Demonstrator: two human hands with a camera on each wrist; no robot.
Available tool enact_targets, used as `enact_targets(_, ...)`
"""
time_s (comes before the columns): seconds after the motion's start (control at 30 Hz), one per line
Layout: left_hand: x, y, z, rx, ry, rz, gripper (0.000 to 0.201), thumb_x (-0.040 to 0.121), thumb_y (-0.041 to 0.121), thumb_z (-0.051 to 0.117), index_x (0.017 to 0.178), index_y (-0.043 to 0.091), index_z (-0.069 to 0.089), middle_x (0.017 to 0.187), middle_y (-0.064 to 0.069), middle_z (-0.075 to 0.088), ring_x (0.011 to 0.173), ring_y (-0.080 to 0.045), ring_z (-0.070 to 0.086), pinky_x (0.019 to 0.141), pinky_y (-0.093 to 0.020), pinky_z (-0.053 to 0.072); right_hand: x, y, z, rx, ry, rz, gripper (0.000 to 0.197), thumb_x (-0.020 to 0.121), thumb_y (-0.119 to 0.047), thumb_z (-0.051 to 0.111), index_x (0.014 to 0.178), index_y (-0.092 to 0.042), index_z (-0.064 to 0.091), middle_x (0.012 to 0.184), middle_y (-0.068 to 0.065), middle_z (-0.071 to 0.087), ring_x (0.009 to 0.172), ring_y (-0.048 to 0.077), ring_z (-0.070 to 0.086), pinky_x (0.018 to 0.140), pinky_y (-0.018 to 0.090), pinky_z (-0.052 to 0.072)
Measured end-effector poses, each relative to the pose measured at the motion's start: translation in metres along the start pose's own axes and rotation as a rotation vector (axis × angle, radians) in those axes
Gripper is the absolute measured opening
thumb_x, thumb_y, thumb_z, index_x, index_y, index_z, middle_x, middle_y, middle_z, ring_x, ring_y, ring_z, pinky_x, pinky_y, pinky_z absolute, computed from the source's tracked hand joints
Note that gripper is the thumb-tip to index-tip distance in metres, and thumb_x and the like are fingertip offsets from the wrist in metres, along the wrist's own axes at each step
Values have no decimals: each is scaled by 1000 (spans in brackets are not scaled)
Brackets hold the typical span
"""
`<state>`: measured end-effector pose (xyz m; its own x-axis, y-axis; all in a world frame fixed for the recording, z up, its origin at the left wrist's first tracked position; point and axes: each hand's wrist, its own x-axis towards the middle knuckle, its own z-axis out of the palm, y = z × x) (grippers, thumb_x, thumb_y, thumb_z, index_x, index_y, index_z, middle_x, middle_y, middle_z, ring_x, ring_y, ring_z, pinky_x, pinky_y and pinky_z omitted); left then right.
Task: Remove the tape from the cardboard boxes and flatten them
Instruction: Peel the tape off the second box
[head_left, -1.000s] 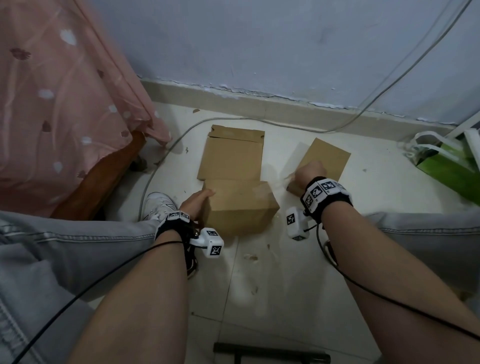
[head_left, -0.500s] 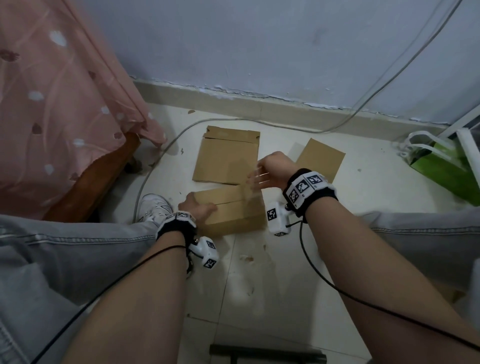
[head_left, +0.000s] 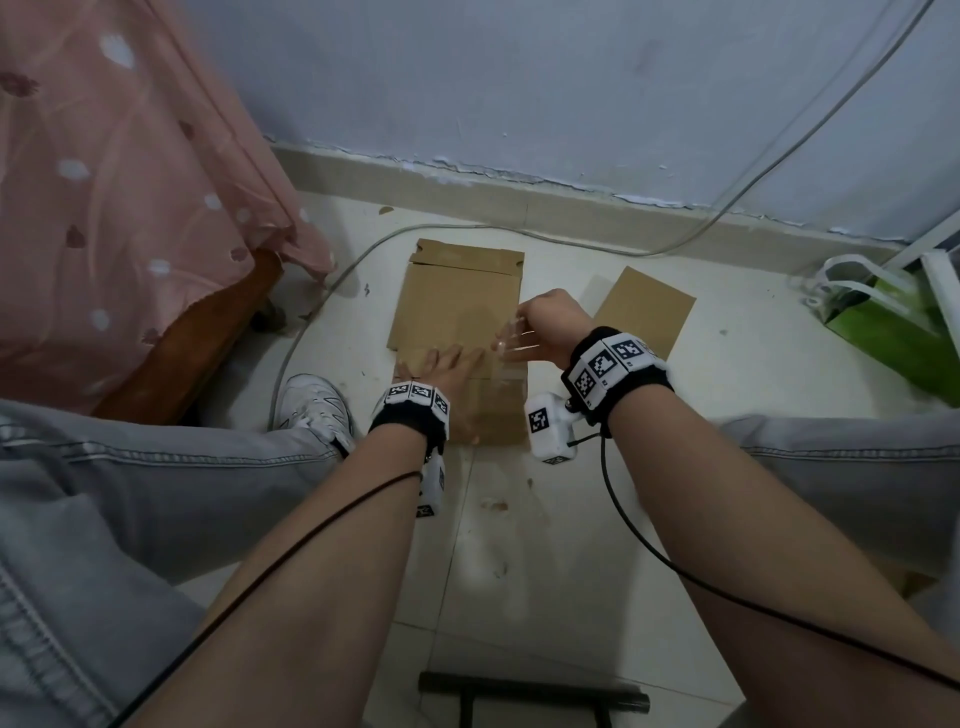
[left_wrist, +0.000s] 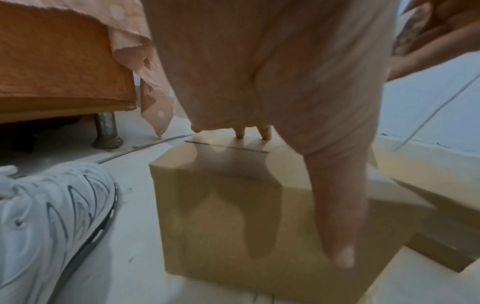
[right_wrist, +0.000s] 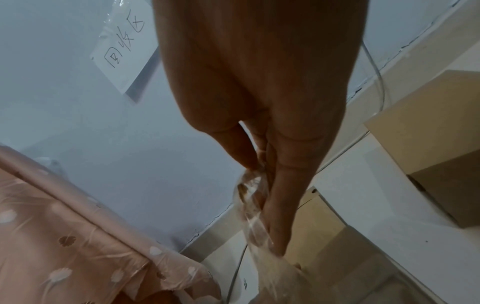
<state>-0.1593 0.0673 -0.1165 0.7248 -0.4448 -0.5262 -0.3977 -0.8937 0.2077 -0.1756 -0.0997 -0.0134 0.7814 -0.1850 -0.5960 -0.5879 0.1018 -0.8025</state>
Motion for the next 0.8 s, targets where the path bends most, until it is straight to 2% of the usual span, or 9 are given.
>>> enact_targets(0.13, 0, 1, 0, -19, 13, -56, 127, 66, 25, 88, 153, 39, -3, 164, 2, 1, 150, -30, -1, 112, -69, 13, -1, 4, -1, 7, -31, 33, 17, 89, 13, 36, 89, 6, 51, 86, 30, 62, 88, 51, 66, 74, 59, 57)
enact_targets(0.27, -1, 9, -4, 7, 60, -107, 109, 73, 8, 77, 152, 37, 7, 153, -4, 21, 143, -38, 10, 107, -67, 24, 2, 4, -7, 31, 5, 29, 19, 89, 15, 37, 96, 6, 53, 81, 29, 60, 87, 51, 67, 68, 57, 59)
enact_targets(0.33, 0, 9, -4, -49, 72, -134, 93, 76, 5, 74, 147, 32, 20, 147, -5, 25, 140, -41, 13, 105, -69, 28, 4, 6, -12, 33, 50, 3, 23, 87, 19, 36, 92, 3, 53, 78, 27, 59, 83, 48, 69, 67, 54, 60)
enact_targets(0.4, 0, 3, -7, -105, 102, -156, 82, 76, 7, 74, 140, 27, 27, 145, -6, 28, 138, -43, 15, 104, -66, 34, 10, 14, -21, 57, 120, 0, 27, 87, 17, 33, 88, -1, 53, 86, 30, 60, 81, 45, 71, 64, 49, 61)
enact_targets(0.47, -3, -4, -12, -165, 111, -188, 90, 68, 14, 83, 137, 26, 26, 145, -5, 27, 138, -44, 18, 103, -60, 40, 15, 22, -30, 16, 197, -13, 23, 92, 9, 39, 82, -5, 54, 99, 29, 64, 88, 39, 71, 70, 46, 62)
enact_targets(0.57, -12, -4, -19, -226, 103, -211, 112, 55, 25, 92, 142, 26, 22, 147, -3, 24, 137, -39, 23, 99, -55, 42, 14, 22, -34, -15, 281, -72, 21, 93, 2, 49, 76, -9, 55, 86, 17, 64, 77, 29, 68, 74, 44, 61)
enact_targets(0.7, -16, -2, -16, -255, 97, -211, 117, 57, 26, 93, 146, 25, 18, 152, -5, 19, 137, -38, 24, 101, -53, 42, 14, 11, -25, -5, 396, -128, 22, 93, 0, 42, 79, -4, 58, 77, 20, 66, 73, 36, 70, 69, 49, 61)
enact_targets(0.8, -15, -9, -14, -259, 83, -231, 120, 55, 28, 92, 146, 27, 14, 152, -5, 18, 135, -39, 25, 102, -56, 43, 17, -7, -28, -29, 489, -208, 23, 88, -3, 37, 77, -10, 56, 81, 17, 67, 73, 35, 70, 71, 51, 60)
